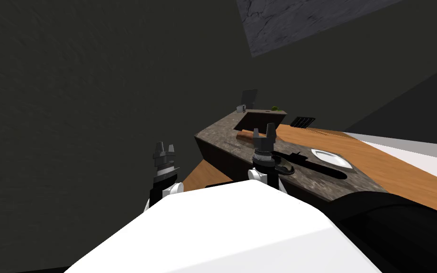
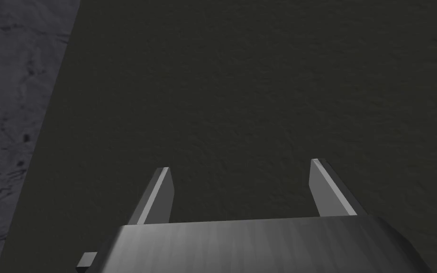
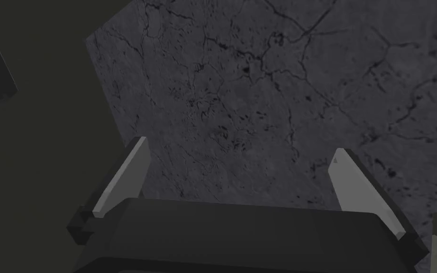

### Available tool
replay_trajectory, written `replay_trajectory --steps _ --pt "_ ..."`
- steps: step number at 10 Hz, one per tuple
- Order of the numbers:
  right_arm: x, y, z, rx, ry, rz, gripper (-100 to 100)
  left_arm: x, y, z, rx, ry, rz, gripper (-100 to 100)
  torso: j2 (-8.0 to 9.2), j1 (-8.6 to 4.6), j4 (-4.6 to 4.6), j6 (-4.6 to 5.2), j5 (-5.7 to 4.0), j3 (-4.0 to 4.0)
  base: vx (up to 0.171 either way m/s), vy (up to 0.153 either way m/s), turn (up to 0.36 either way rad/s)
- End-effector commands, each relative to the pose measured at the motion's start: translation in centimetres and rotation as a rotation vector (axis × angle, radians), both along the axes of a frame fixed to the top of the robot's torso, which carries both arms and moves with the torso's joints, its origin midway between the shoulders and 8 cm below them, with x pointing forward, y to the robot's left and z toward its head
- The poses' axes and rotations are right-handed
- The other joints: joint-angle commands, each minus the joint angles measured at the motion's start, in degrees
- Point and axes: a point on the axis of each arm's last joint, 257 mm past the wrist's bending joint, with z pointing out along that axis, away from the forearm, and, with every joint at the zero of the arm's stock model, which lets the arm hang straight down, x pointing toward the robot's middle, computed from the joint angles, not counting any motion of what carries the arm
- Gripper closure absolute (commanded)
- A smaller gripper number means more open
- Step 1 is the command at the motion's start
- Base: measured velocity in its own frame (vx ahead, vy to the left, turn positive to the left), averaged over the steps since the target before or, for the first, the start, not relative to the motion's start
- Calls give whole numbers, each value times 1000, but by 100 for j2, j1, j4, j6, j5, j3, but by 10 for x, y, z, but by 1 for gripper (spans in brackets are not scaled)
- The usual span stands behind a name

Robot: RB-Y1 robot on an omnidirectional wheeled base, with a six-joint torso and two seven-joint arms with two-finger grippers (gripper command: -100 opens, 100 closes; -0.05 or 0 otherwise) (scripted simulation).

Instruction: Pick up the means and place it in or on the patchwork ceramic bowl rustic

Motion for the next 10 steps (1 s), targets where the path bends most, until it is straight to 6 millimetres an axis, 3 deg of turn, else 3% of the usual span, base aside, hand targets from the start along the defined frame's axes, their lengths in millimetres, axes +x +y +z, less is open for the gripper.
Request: replay_trajectory --steps 1,10 --pt "2 8 -2 -39 10 31 -100 0 0 0 0 0 0 0 0 0 0 0 0 0 -2 20 38" --pt "13 41 -22 -211 78 186 -100 0 0 0 0 0 0 0 -2 19 -1 -1 4 -1 5 51 55"
